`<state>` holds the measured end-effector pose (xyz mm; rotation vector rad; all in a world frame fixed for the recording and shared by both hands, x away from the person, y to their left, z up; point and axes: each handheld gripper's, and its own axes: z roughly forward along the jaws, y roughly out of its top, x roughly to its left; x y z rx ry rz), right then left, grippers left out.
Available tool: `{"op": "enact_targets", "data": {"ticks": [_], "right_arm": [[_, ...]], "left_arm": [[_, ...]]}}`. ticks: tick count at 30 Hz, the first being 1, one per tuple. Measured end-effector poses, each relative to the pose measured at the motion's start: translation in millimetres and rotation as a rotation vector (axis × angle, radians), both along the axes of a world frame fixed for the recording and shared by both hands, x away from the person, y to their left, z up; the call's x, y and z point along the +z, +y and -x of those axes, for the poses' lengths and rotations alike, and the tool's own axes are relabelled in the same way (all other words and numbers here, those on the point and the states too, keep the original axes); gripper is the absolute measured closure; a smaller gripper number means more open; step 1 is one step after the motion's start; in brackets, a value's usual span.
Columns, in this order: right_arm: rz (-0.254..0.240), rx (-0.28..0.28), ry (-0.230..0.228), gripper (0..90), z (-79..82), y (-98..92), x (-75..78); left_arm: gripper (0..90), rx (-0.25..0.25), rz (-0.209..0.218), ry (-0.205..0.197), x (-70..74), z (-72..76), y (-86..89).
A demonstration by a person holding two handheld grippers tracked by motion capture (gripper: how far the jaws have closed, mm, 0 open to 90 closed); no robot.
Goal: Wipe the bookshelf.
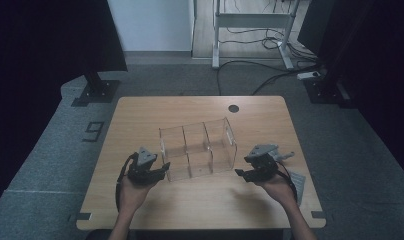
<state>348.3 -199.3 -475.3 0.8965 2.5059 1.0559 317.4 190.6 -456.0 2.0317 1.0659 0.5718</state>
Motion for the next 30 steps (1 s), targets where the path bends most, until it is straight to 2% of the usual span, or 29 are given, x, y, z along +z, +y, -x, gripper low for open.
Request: {"op": "enact_targets", "data": {"ticks": [3,6,10,12,16,22,25,30], "right_arm": [[-0.004,0.002,-0.001,36.3,0.3,-0.4,1.1],[-0.016,-0.016,-0.008,35.9,0.0,-2.0,2.4],[-0.025,-0.038,-0.014,34.3,-1.7,-3.3,2.7],[-0.036,-0.05,-0.018,33.5,-2.0,-3.0,4.1],[-0.05,-0.049,-0.028,33.0,-1.9,-1.0,6.2],[-0.056,-0.034,-0.034,33.5,0.6,3.2,9.3],[-0.065,-0.017,-0.036,36.0,1.8,3.7,11.7],[-0.084,-0.016,-0.029,46.4,1.5,-1.0,13.5]], "left_arm": [[47.3,-0.008,0.01,-0.005,2.6,-2.9,-1.8],[55.8,-0.025,0.011,0.0,1.2,-7.2,-5.3],[61.2,-0.018,0.006,0.002,-0.6,-9.8,-6.1],[63.2,-0.011,0.026,0.008,-1.8,-12.0,-3.7],[64.4,-0.02,0.04,0.009,-2.8,-13.8,-3.2],[64.8,-0.057,0.034,0.013,-2.4,-13.3,-7.0],[65.6,-0.087,0.031,0.019,-2.0,-12.3,-10.2],[66.8,-0.115,0.033,0.022,-1.6,-12.7,-10.8]]}}
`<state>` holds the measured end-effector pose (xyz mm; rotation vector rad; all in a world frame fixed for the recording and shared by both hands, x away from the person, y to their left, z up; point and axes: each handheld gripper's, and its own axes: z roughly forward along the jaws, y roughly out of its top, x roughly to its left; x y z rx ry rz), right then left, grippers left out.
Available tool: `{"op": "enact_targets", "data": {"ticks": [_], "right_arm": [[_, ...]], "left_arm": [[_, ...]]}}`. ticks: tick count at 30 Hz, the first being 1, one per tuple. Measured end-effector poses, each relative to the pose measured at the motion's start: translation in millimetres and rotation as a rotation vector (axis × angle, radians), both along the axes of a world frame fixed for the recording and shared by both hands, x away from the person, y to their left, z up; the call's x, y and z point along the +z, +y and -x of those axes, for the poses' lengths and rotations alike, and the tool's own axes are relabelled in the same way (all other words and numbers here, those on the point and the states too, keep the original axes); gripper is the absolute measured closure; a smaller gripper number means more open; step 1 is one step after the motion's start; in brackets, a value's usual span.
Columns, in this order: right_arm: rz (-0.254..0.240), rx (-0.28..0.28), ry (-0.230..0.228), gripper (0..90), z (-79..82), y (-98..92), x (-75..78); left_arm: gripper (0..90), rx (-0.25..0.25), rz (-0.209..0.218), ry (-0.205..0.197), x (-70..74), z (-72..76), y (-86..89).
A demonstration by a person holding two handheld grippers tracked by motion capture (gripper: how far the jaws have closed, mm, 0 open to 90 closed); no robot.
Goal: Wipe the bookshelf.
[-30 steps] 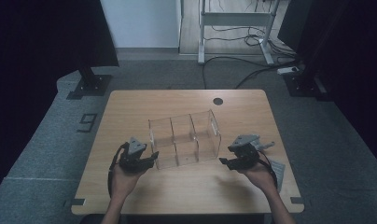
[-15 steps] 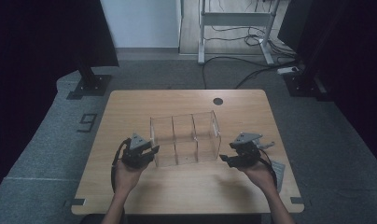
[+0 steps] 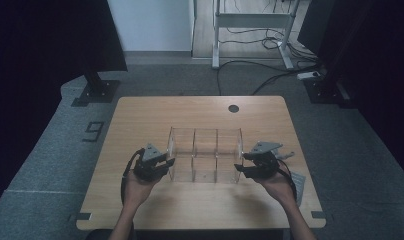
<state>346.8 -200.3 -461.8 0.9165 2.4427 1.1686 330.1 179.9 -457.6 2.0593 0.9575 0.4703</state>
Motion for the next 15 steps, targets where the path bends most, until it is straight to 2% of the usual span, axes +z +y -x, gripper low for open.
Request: {"op": "enact_targets", "data": {"ticks": [3,7,15], "right_arm": [[0.008,0.022,-0.007,53.8,1.5,1.5,1.0],[0.027,0.013,-0.016,54.4,-1.4,5.6,2.4],[0.026,-0.024,-0.013,56.1,-16.7,9.7,2.2]], "left_arm": [[66.2,-0.007,-0.007,0.006,0.8,-2.2,-0.1],[66.3,-0.005,-0.009,0.008,1.0,-8.7,1.3],[65.7,-0.002,-0.021,0.013,2.0,-23.5,2.7]]}}
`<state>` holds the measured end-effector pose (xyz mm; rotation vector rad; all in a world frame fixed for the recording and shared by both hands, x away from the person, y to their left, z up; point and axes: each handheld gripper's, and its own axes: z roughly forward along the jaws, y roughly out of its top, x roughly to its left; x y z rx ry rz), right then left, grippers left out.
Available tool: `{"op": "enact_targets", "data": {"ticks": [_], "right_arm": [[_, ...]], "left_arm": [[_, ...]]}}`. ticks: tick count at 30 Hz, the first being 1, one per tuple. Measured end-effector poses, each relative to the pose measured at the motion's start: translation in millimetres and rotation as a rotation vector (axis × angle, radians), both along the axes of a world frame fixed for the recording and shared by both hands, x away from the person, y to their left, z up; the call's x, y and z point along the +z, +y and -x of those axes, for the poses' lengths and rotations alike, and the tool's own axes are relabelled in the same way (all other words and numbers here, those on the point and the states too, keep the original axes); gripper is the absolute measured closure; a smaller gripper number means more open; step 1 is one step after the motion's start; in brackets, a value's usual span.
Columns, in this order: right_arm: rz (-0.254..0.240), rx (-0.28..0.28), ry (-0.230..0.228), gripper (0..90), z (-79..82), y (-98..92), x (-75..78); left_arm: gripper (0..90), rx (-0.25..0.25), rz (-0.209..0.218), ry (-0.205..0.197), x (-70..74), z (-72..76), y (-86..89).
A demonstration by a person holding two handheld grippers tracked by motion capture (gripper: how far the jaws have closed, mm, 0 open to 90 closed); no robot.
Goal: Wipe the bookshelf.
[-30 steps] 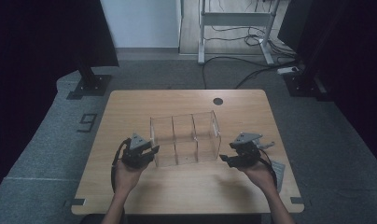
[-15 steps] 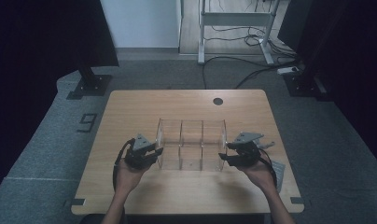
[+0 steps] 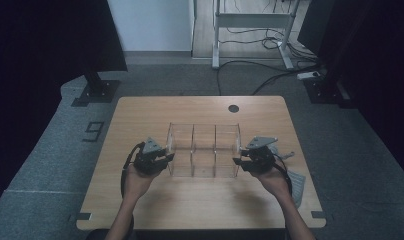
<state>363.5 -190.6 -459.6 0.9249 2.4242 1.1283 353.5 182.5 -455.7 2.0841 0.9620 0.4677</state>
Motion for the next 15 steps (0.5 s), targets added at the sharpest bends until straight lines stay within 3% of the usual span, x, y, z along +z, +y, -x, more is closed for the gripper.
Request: {"op": "enact_targets", "data": {"ticks": [15], "right_arm": [[-0.006,-0.057,0.008,57.1,-26.8,-1.8,-0.2]], "left_arm": [[65.3,0.004,-0.008,0.008,1.0,-26.4,-4.6]]}}
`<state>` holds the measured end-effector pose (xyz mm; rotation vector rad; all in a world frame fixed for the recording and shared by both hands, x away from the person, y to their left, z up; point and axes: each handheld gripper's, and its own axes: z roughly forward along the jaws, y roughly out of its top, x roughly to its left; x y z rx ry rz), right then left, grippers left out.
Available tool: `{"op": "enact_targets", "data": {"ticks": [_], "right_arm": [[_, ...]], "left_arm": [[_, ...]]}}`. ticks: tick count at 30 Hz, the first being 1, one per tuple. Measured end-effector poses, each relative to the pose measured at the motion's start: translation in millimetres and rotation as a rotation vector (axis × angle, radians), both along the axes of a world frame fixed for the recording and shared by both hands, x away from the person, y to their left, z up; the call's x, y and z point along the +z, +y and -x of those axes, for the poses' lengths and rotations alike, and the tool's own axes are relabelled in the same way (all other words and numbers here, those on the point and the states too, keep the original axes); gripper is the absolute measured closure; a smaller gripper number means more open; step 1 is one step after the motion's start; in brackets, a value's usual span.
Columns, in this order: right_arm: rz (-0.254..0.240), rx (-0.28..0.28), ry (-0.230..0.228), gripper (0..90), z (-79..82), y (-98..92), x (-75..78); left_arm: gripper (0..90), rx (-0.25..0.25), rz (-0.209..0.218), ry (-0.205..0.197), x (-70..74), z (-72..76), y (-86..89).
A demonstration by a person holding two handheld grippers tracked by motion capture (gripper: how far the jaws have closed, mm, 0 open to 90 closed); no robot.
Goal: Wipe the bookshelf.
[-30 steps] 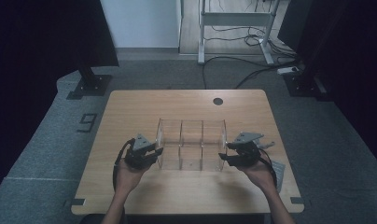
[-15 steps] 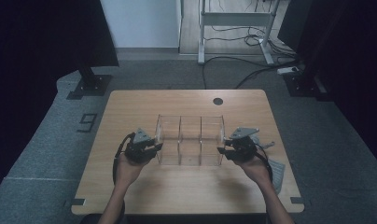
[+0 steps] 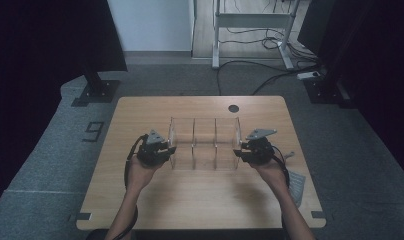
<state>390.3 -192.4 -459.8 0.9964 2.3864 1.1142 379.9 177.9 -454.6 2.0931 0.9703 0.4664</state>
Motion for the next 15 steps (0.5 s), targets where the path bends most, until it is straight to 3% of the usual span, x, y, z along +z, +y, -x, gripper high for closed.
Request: {"op": "enact_targets", "data": {"ticks": [8,11,12,14,15], "right_arm": [[0.003,-0.006,-0.004,56.9,-1.6,0.7,0.3],[0.006,-0.016,-0.019,50.3,0.6,0.0,2.4],[-0.016,-0.023,-0.027,45.0,2.8,-2.4,5.0],[-0.024,-0.025,-0.027,42.4,3.9,-3.3,6.2],[-0.03,-0.02,-0.023,35.4,6.8,-5.6,8.9]], "left_arm": [[65.1,0.005,-0.002,0.0,0.3,-2.0,-0.6],[52.2,0.008,-0.014,0.008,0.6,-0.7,0.2],[48.6,0.017,-0.019,0.006,1.4,1.9,2.1],[40.2,0.021,-0.012,0.006,2.9,4.1,4.5],[35.7,0.017,0.006,0.012,5.7,7.3,8.5]]}}
